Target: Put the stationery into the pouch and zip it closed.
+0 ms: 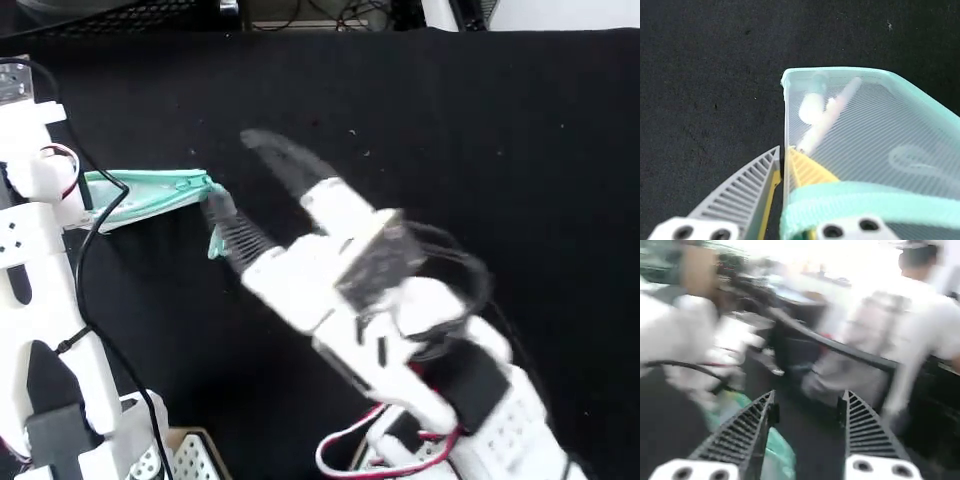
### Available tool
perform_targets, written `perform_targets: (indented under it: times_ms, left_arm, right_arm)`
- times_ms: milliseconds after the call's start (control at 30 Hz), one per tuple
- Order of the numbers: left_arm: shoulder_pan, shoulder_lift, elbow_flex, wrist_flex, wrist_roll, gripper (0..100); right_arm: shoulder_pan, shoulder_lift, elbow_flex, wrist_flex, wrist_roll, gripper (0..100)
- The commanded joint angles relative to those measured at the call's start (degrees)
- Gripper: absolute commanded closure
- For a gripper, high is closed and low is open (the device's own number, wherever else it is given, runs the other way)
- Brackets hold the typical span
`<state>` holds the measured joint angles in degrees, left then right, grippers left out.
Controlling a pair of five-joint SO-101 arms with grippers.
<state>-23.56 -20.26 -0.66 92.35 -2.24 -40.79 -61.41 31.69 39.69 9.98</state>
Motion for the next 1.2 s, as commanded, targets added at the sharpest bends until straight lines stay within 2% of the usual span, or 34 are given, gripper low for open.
perform_targets:
  times_ms: [0, 100, 233, 333, 500, 633, 900, 1000, 1167]
  left_arm:
    - [-0.66, -0.35, -0.22, 0.18, -0.18, 97]
    - [-0.66, -0.35, -0.22, 0.18, -0.18, 97]
    - [-0.13, -0.35, -0.84, 0.53, 0.09, 97]
    - [4.7, -0.26, -5.93, 4.04, 0.18, 97]
    - [12.7, -0.7, -14.55, 8.53, 4.4, 97]
    - [13.32, -0.35, -14.99, 8.53, 5.1, 97]
    - [12.7, -0.18, -7.69, 8.35, 4.48, 97]
    - [10.42, -0.18, -7.69, 8.35, 2.46, 97]
    - [8.48, -0.18, -5.32, 7.21, 1.67, 97]
  right_arm:
    - [13.27, 0.04, 4.79, 3.25, -5.1, 83.8]
    - [21.8, 4.7, 10.15, 6.68, -6.07, 87.7]
    - [25.67, 16.4, 10.86, 11.69, -5.98, 88.2]
    - [25.85, 25.71, 9.89, 11.16, -5.89, 88.2]
    - [25.49, 36.18, 9.98, -0.97, -5.01, 88.2]
    - [24.88, 41.45, 9.19, -5.89, -0.88, 88.2]
    - [24.62, 49.54, 8.84, -9.58, -0.97, 88.4]
    - [24.62, 49.54, 8.04, -10.64, -0.88, 88.2]
    - [22.51, 55.6, -1.27, -2.73, -0.44, 86.8]
